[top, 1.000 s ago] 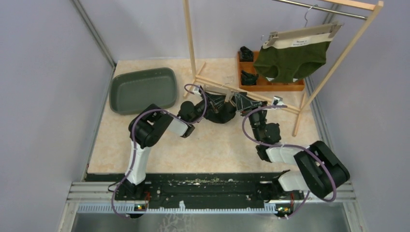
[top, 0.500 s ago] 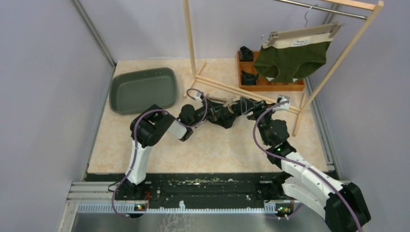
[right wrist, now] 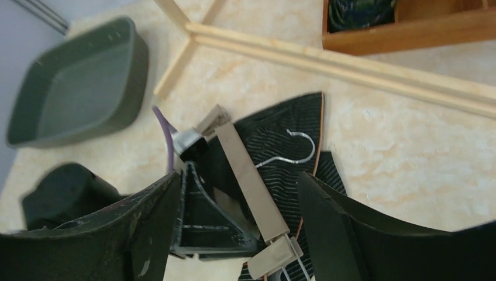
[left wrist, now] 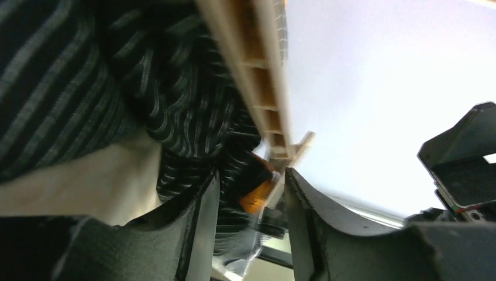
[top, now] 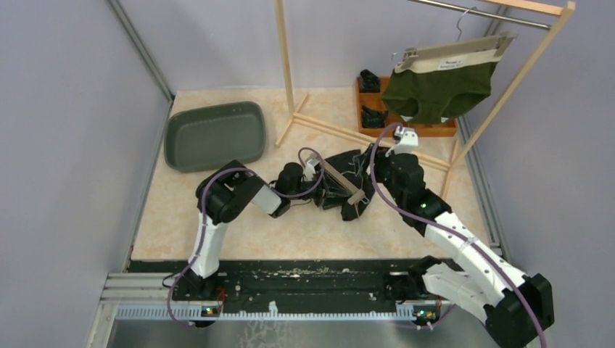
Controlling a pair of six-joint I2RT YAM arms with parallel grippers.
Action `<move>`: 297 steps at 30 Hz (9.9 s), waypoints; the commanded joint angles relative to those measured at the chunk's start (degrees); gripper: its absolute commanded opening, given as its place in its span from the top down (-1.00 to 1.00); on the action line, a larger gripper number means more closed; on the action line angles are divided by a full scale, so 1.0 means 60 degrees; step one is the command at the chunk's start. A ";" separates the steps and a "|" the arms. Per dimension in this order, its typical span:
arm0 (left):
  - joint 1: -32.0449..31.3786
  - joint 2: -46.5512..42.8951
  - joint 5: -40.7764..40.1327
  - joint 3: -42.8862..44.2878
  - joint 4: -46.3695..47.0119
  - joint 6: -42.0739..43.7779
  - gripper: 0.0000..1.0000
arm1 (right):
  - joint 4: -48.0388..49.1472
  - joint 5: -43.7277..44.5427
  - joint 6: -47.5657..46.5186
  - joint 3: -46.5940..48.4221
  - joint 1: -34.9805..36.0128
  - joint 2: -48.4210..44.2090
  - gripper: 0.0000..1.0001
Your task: Clip the underwear to the hanger
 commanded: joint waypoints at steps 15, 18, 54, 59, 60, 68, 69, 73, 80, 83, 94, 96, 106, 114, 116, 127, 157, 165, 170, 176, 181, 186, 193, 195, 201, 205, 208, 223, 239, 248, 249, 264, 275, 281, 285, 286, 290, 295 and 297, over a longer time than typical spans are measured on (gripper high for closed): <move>0.0390 -0.4684 -0.3602 0.0449 -1.0200 0.6802 -0.16 | -0.1199 -0.1340 -0.1948 0.1288 -0.0039 0.2776 -0.54; 0.0902 -0.5348 -0.3746 -0.0028 -1.0175 0.6731 -0.37 | -0.0741 -0.1619 -0.2360 0.1372 -0.0035 0.3130 -0.54; 0.2229 -0.6880 -0.4208 -0.0893 -1.0088 0.6995 -0.57 | -0.0905 -0.2768 -0.3741 0.3687 0.0415 0.8161 0.10; 0.2261 -0.6739 -0.4131 -0.0830 -0.9962 0.6989 -0.57 | -0.0985 -0.2487 -0.3950 0.3781 0.0497 0.8181 0.19; 0.2263 -0.6695 -0.4093 -0.0794 -0.9939 0.6980 -0.57 | -0.1058 -0.2445 -0.3975 0.3856 0.0494 0.8223 0.14; 0.2301 -0.6282 -0.3808 -0.0542 -0.9836 0.6940 -0.56 | -0.1312 -0.2129 -0.4317 0.4331 0.0513 0.8717 0.27; 0.2313 -0.6248 -0.3815 -0.0511 -0.9835 0.6928 -0.56 | -0.1270 -0.2080 -0.4268 0.4299 0.0521 0.8675 0.44; 0.2409 -0.6051 -0.3754 -0.0289 -0.9707 0.6752 -0.57 | -0.0689 -0.1837 -0.3937 0.3698 0.0521 0.7763 0.72; 0.2475 -0.4824 -0.1974 0.0710 -0.8599 0.5981 -0.56 | 0.0041 -0.0674 -0.3152 0.2706 0.0998 0.5846 0.88; 0.2441 -0.4521 -0.1877 0.1077 -0.8426 0.5779 -0.55 | 0.0272 -0.0254 -0.2709 0.2388 0.1227 0.5395 0.88; 0.1999 -0.4795 -0.2865 0.0920 -0.7037 0.5002 -0.51 | 0.0221 -0.0084 -0.0734 0.2412 0.1416 0.5102 0.88; 0.1921 -0.4816 -0.2958 0.0764 -0.6483 0.4779 -0.50 | 0.0389 -0.0137 -0.0502 0.2358 0.1431 0.5075 0.88; 0.1538 -0.4317 -0.2890 0.1078 -0.5662 0.4424 -0.45 | 0.0757 -0.0767 0.0120 0.2521 0.1501 0.5253 0.89; 0.1355 -0.3926 -0.2914 0.1422 -0.5639 0.4379 -0.38 | 0.0883 -0.1037 0.0410 0.2509 0.1553 0.5185 0.89; 0.1327 -0.3813 -0.2913 0.1483 -0.5573 0.4363 -0.29 | 0.0894 -0.1088 0.0473 0.2488 0.1573 0.5146 0.90; 0.1309 -0.3616 -0.2806 0.1474 -0.5044 0.4279 1.00 | 0.0427 -0.0916 0.0458 0.2400 0.1615 0.4341 0.40; 0.1822 -0.1985 0.2523 0.0720 0.1550 0.3250 1.00 | 0.1468 -0.5872 0.1325 0.2108 -0.1882 0.3182 -0.38; 0.1770 -0.1845 0.2872 0.0805 0.2000 0.2862 1.00 | 0.2434 -0.6163 0.1722 0.2007 -0.1940 0.3940 -0.39; 0.1704 -0.1713 0.2936 0.0918 0.1944 0.2864 1.00 | 0.2916 -0.6355 0.1888 0.2040 -0.1946 0.4203 -0.39; 0.1617 -0.1592 0.2967 0.0990 0.1943 0.2830 1.00 | 0.3174 -0.6409 0.1985 0.2188 -0.1940 0.4528 -0.39; 0.1587 -0.1587 0.2981 0.1020 0.1943 0.2823 1.00 | 0.3392 -0.6453 0.2100 0.2199 -0.1942 0.4756 -0.37; 0.1545 -0.1554 0.3010 0.1129 0.1884 0.2810 1.00 | 0.3619 -0.6441 0.2161 0.2185 -0.1939 0.4880 -0.33; 0.1483 -0.1495 0.3020 0.1138 0.1907 0.2790 1.00 | 0.3796 -0.6405 0.2242 0.2195 -0.1938 0.4999 -0.23; 0.1471 -0.1487 0.3010 0.1124 0.1937 0.2771 1.00 | 0.3838 -0.6408 0.2255 0.2214 -0.1939 0.5032 -0.10; 0.1470 -0.1407 0.2992 0.1066 0.2070 0.2666 1.00 | 0.4001 -0.6167 0.2320 0.2075 -0.1943 0.4942 0.85; 0.1470 -0.1209 0.3028 0.1142 0.2418 0.2385 1.00 | 0.3985 -0.6000 0.2280 0.1989 -0.1945 0.4787 1.00; 0.1479 -0.1074 0.3060 0.1234 0.2512 0.2245 0.68 | 0.3956 -0.5841 0.2238 0.1926 -0.1939 0.4653 1.00; 0.1976 -0.2232 0.1285 0.0711 -0.0649 0.4463 -0.75 | 0.2734 -0.4565 0.1713 0.0566 -0.1960 0.2720 1.00; 0.0783 -0.2341 -0.3205 0.3163 -0.7667 0.8463 -0.81 | 0.4163 -0.2757 0.3019 -0.2822 -0.1940 -0.0202 1.00; -0.0152 -0.1718 -0.6423 0.4371 -0.9419 0.9925 -0.69 | 0.4517 -0.2244 0.3183 -0.3759 -0.1943 -0.1429 1.00; -0.0247 -0.1647 -0.6767 0.4449 -0.9468 1.0064 -0.68 | 0.4556 -0.2270 0.3203 -0.3802 -0.1943 -0.1457 1.00; -0.0778 -0.0314 -0.9409 0.5549 -1.0603 1.1201 -0.57 | 0.4511 -0.2461 0.3110 -0.4092 -0.1946 -0.1880 1.00; -0.1035 0.0856 -1.0922 0.7063 -1.2667 1.1148 0.50 | 0.4212 -0.2359 0.3118 -0.4174 -0.1942 -0.2283 1.00; -0.1003 0.0497 -1.2047 0.6697 -1.3350 1.0595 1.00 | 0.4333 -0.2347 0.3059 -0.4175 -0.1939 -0.2040 1.00; -0.0891 0.0005 -1.2741 0.6009 -1.3761 1.0100 1.00 | 0.4524 -0.2417 0.2968 -0.4080 -0.1939 -0.1707 1.00; -0.0825 -0.0100 -1.2807 0.5844 -1.3906 0.9936 1.00 | 0.4580 -0.2434 0.2944 -0.4060 -0.1946 -0.1648 1.00; -0.0490 -0.0533 -1.3081 0.5106 -1.4448 0.9085 1.00 | 0.4639 -0.2499 0.2852 -0.3988 -0.1942 -0.1462 1.00; -0.0339 -0.1141 -1.4221 0.4721 -1.5646 0.7380 1.00 | 0.4703 -0.2587 0.2730 -0.3953 -0.1939 -0.1266 1.00; -0.0333 -0.1771 -1.4225 0.4440 -1.5193 0.7598 0.34 | 0.4759 -0.2631 0.2705 -0.3954 -0.1940 -0.1213 1.00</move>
